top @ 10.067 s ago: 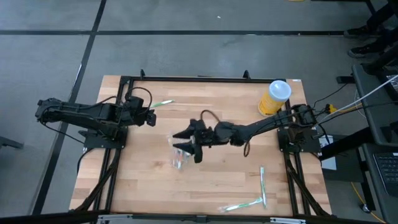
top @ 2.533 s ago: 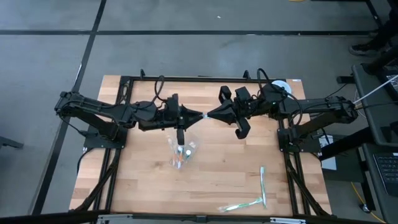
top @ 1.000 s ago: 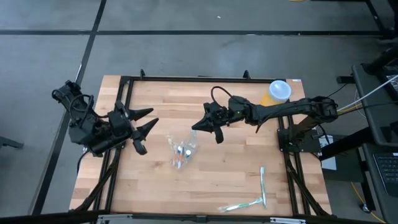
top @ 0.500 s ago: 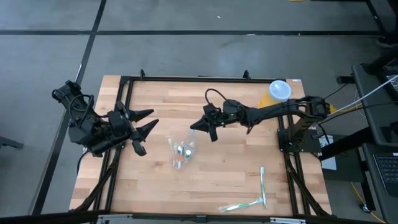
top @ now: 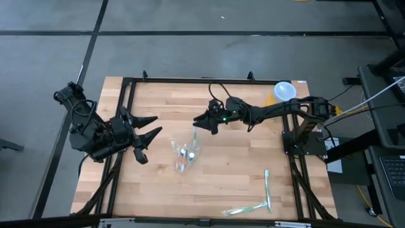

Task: Pick & Place toothbrushing station
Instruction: Put the top green toothbrush into the transparent organizer

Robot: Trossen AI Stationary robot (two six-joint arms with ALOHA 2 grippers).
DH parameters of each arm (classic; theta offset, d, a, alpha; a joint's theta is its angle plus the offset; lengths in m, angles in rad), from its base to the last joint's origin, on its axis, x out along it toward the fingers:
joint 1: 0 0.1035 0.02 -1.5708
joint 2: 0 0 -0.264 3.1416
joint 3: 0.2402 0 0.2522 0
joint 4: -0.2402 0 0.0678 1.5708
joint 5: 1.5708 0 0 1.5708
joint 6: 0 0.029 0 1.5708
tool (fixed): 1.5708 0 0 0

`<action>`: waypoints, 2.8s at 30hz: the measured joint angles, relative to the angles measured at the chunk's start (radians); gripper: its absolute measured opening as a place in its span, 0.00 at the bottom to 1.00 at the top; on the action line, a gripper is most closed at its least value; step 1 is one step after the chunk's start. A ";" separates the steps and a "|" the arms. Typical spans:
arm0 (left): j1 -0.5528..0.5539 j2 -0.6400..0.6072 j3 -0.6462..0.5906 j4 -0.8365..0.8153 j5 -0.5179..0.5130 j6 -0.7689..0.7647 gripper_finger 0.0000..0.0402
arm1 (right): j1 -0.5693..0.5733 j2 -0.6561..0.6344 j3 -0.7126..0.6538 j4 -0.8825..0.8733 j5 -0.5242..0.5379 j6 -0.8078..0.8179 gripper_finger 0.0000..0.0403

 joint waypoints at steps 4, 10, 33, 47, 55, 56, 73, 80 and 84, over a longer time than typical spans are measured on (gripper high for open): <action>-0.020 0.000 0.000 0.001 -0.064 0.016 0.44 | -0.044 -0.032 0.000 0.005 -0.003 0.010 0.69; -0.049 0.000 0.000 0.000 -0.227 0.080 0.44 | -0.096 -0.160 0.001 -0.202 0.049 -0.016 0.66; 0.149 -0.058 -0.011 -0.473 -0.116 -0.396 0.44 | 0.845 -0.429 0.001 -1.623 0.441 1.266 0.48; 0.177 -0.046 -0.012 -0.574 0.076 -0.578 0.41 | 0.945 -0.122 0.006 -1.514 0.341 1.388 0.43; 0.180 -0.046 -0.012 -0.576 0.129 -0.597 0.39 | 0.982 -0.131 0.089 -1.662 0.351 1.385 0.39; 0.180 -0.046 -0.012 -0.576 0.131 -0.597 0.39 | 0.994 -0.131 0.090 -1.695 0.333 1.385 0.39; 0.180 -0.046 -0.012 -0.577 0.133 -0.604 0.38 | 1.036 -0.130 -0.038 -1.583 0.323 1.385 0.37; 0.180 -0.046 -0.011 -0.576 0.133 -0.619 0.37 | 1.035 -0.130 -0.090 -1.496 0.354 1.386 0.37; 0.180 -0.046 -0.011 -0.576 0.133 -0.622 0.37 | 1.033 -0.130 -0.090 -1.477 0.389 1.387 0.32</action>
